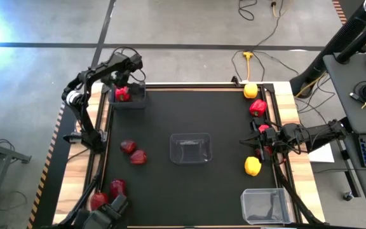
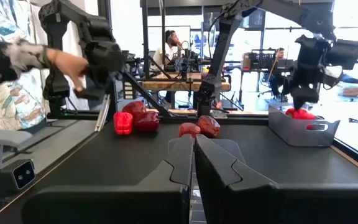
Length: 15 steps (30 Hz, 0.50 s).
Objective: Sort produce into baskets
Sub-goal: Put the red bell pepper into the top black bin
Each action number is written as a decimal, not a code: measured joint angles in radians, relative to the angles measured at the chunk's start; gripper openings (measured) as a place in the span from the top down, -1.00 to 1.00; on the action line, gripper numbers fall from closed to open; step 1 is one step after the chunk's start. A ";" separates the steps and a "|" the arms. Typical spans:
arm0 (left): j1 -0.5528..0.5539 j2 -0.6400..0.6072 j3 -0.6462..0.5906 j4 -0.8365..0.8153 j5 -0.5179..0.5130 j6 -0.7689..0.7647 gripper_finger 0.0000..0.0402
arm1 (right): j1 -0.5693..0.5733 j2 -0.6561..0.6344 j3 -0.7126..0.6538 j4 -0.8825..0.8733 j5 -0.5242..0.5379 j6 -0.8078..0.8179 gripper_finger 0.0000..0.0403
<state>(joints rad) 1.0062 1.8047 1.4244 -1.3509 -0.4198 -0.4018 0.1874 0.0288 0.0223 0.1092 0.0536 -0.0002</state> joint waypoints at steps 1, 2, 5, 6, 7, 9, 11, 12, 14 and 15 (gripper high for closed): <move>-0.021 -0.008 0.010 -0.055 0.000 0.000 -0.81 | 0.000 0.000 0.000 0.000 0.000 0.000 0.95; -0.046 -0.020 0.014 -0.102 0.001 0.000 -0.81 | 0.000 0.000 0.000 0.000 0.000 0.000 0.95; -0.157 -0.083 0.007 -0.190 0.001 -0.004 -0.80 | 0.000 0.000 0.000 0.000 0.000 0.000 0.95; -0.207 -0.112 0.001 -0.204 0.001 -0.012 -0.80 | 0.000 0.000 0.000 0.000 0.000 0.000 0.95; -0.260 -0.143 -0.008 -0.213 0.007 -0.027 -0.80 | 0.000 0.000 0.000 0.000 0.000 0.000 0.95; -0.381 -0.209 -0.024 -0.214 0.046 -0.078 -0.80 | 0.000 0.000 0.000 0.000 0.000 0.000 0.95; -0.517 -0.278 -0.043 -0.211 0.106 -0.150 -0.80 | 0.000 0.000 0.000 0.000 0.000 0.000 0.95; -0.590 -0.309 -0.053 -0.210 0.139 -0.196 -0.80 | 0.000 0.000 0.000 0.000 0.000 0.000 0.95; -0.747 -0.365 -0.073 -0.208 0.205 -0.301 -0.80 | 0.000 0.000 0.000 0.000 0.000 0.000 0.95; -0.829 -0.385 -0.082 -0.206 0.244 -0.362 -0.80 | 0.000 0.000 0.000 0.000 0.000 0.000 0.95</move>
<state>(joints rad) 0.1773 1.4196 1.3422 -1.5567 -0.1757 -0.7640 0.1874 0.0288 0.0223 0.1090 0.0536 -0.0002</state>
